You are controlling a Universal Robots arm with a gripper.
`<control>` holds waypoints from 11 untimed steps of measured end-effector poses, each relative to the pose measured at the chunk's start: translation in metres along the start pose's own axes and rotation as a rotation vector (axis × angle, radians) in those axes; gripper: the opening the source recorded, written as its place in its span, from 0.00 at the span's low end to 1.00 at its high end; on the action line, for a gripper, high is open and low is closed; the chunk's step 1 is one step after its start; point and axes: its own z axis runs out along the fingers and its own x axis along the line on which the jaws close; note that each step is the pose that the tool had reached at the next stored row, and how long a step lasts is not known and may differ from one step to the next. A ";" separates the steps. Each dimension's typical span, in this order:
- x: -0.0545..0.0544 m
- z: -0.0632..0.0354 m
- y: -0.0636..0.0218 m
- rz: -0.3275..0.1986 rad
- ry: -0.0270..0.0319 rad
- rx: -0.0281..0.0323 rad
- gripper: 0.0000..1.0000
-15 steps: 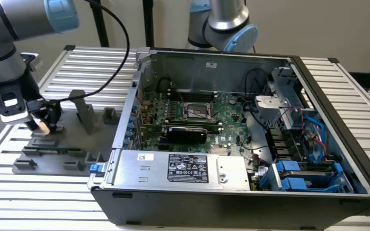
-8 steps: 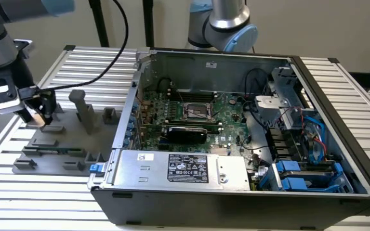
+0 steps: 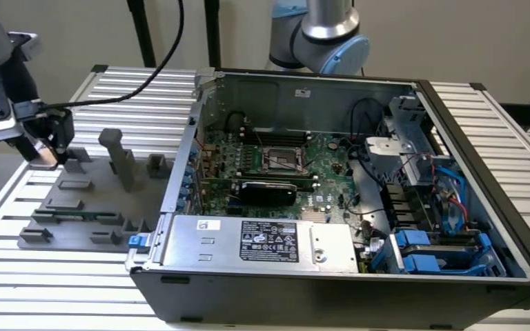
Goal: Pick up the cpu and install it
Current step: 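Pick up the cpu and move it towards the insertion slot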
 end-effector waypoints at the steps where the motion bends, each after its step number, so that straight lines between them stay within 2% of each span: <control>1: -0.001 -0.0044 0.0001 0.000 0.0000 0.0000 0.55; 7: -0.007 -0.0318 0.0010 0.000 0.0001 0.0000 0.55; 11: -0.015 -0.0500 0.0017 0.000 0.0005 0.0000 0.55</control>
